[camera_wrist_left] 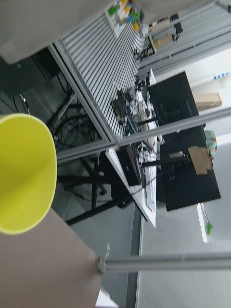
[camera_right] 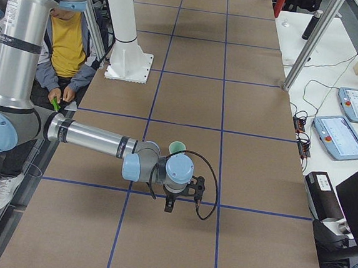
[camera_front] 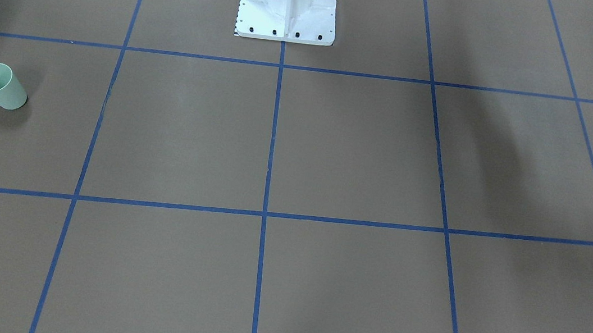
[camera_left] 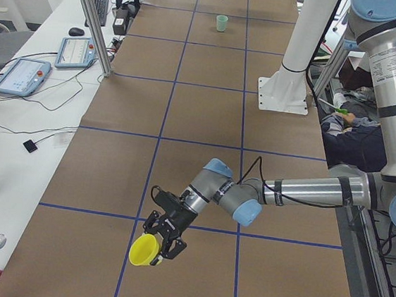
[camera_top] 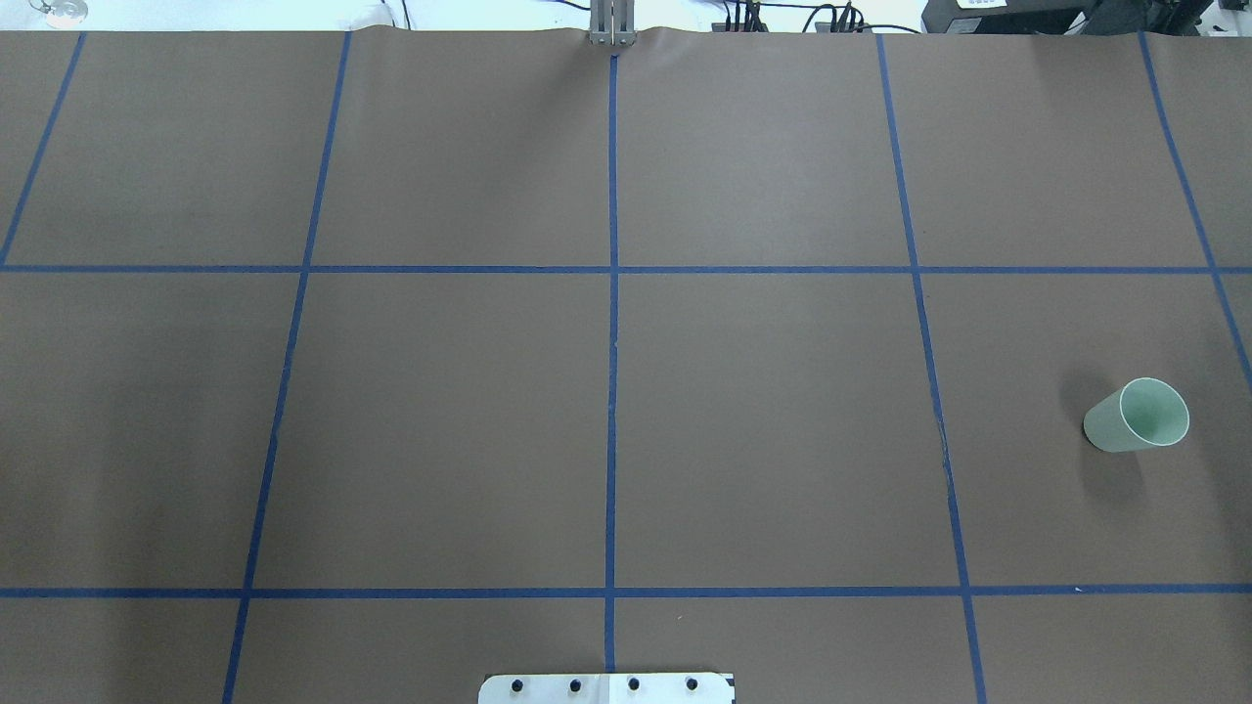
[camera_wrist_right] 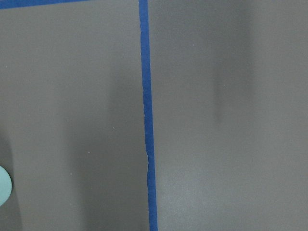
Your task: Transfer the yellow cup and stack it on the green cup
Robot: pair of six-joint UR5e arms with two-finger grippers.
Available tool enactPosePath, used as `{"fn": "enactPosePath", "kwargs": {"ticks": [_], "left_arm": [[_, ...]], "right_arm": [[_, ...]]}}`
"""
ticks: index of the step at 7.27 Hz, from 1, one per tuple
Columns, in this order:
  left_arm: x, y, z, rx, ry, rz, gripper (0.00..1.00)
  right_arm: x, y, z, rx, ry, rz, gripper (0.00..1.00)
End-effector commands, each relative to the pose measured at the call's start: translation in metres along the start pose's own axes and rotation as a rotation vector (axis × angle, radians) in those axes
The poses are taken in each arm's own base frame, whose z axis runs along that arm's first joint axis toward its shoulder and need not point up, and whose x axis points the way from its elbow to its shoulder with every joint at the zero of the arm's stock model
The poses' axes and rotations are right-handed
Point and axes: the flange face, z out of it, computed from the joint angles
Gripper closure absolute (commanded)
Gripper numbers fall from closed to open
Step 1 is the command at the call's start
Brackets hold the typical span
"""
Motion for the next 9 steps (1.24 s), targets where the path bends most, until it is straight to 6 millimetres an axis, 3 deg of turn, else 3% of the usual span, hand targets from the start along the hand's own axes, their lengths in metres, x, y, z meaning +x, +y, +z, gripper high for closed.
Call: {"fn": "enactPosePath", "kwargs": {"ticks": [1, 2, 4, 5, 6, 8, 9], "left_arm": [[0.07, -0.035, -0.035, 0.081, 0.303, 0.104, 0.92], [0.107, -0.047, -0.055, 0.054, 0.452, 0.127, 0.92], [0.2, -0.082, -0.122, -0.023, 0.78, 0.176, 0.92], [0.242, -0.094, -0.151, 0.011, 0.91, 0.299, 0.91], [0.276, -0.09, -0.178, 0.067, 1.001, 0.388, 0.91], [0.345, -0.055, -0.242, 0.066, 1.19, 0.411, 0.9], [0.374, -0.039, -0.274, 0.063, 1.271, 0.425, 0.91]], "right_arm": [[-0.002, -0.001, -0.002, 0.005, 0.0, -0.008, 0.0], [-0.005, -0.002, -0.004, 0.017, -0.001, -0.023, 0.0], [-0.013, -0.006, -0.01, 0.087, -0.006, -0.111, 0.0], [-0.016, -0.008, -0.013, 0.112, -0.01, -0.146, 0.0], [-0.024, -0.011, -0.019, 0.159, -0.015, -0.203, 0.0], [-0.046, -0.017, -0.037, 0.284, -0.026, -0.338, 0.0], [-0.069, -0.029, -0.056, 0.317, -0.037, -0.368, 0.0]]}}
